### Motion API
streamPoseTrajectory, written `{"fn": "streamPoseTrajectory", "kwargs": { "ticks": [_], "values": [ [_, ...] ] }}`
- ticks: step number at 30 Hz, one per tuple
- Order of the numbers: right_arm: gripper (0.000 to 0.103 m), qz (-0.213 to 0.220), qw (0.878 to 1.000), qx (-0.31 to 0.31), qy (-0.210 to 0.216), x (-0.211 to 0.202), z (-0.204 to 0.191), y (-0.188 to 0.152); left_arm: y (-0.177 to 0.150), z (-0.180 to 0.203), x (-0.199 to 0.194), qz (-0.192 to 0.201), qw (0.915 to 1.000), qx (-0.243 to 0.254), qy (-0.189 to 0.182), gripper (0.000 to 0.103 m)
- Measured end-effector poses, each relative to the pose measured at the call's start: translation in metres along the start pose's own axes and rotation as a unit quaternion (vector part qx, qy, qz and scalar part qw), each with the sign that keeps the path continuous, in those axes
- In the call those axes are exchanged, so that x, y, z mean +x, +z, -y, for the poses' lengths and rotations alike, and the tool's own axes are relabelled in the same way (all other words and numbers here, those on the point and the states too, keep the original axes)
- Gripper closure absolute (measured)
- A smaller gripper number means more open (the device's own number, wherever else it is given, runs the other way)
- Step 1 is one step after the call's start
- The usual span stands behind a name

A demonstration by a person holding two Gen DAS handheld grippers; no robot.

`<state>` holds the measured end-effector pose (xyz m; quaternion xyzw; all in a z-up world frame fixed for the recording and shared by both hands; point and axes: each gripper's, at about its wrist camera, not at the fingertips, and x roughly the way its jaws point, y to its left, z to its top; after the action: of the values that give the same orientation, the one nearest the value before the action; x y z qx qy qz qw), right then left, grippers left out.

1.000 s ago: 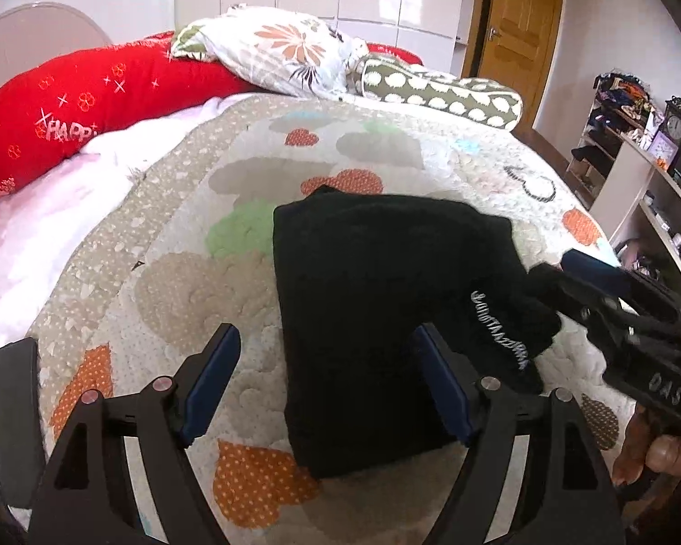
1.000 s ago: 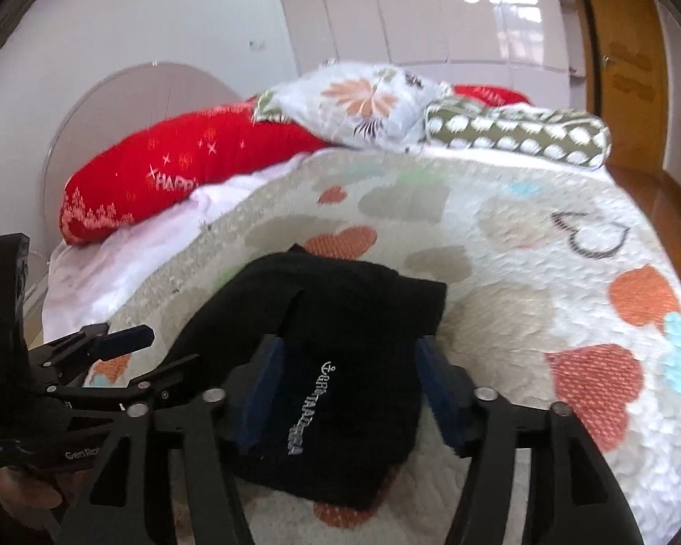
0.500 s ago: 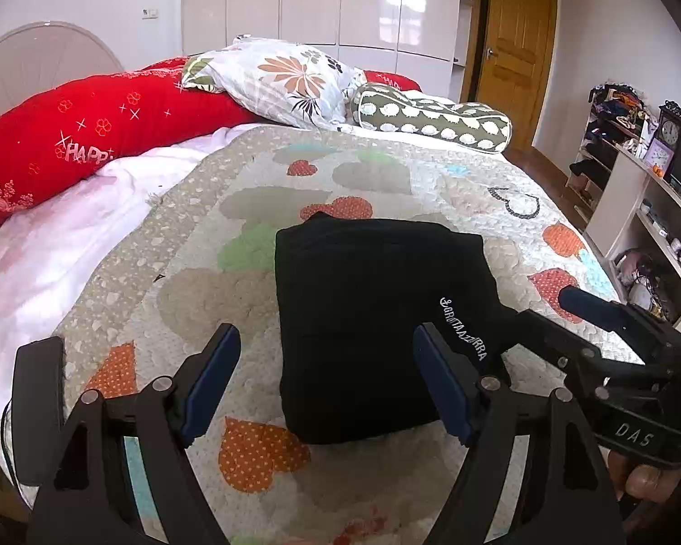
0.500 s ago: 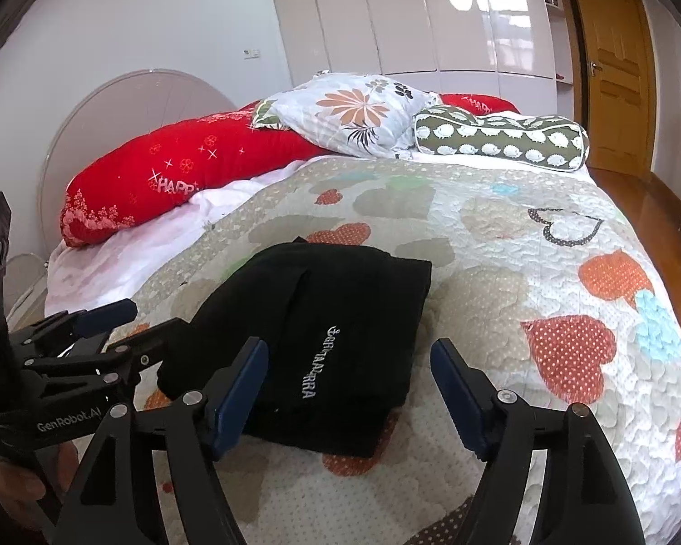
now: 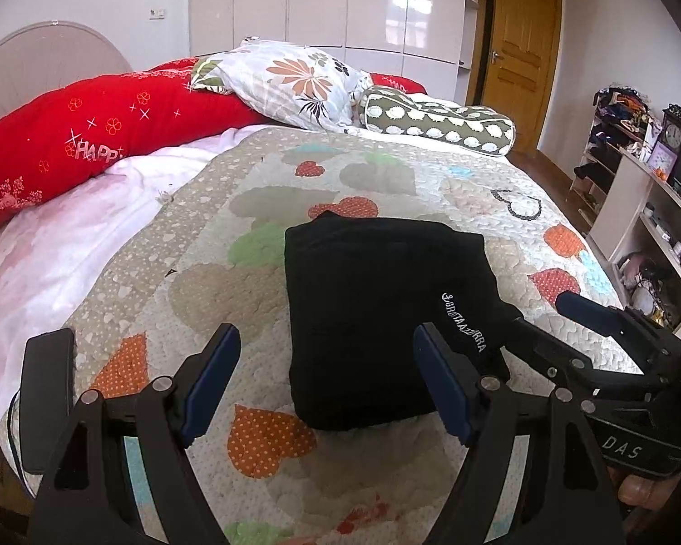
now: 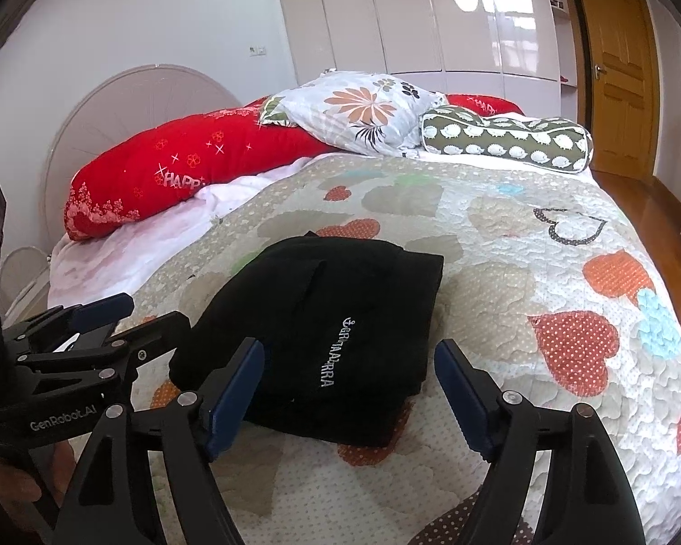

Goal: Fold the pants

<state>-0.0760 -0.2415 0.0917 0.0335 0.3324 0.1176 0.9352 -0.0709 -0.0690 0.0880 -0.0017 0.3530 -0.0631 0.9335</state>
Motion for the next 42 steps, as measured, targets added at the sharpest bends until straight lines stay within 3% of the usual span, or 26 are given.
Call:
{"fn": "streamPoseTrajectory", "kwargs": {
  "ticks": [42],
  "values": [
    [0.023,-0.012,1.000,-0.001,0.007,0.0037,0.0028,-0.0018,0.0013,0.0054,-0.0044,0.010,0.9999,0.003,-0.002,0.024]
  ]
}}
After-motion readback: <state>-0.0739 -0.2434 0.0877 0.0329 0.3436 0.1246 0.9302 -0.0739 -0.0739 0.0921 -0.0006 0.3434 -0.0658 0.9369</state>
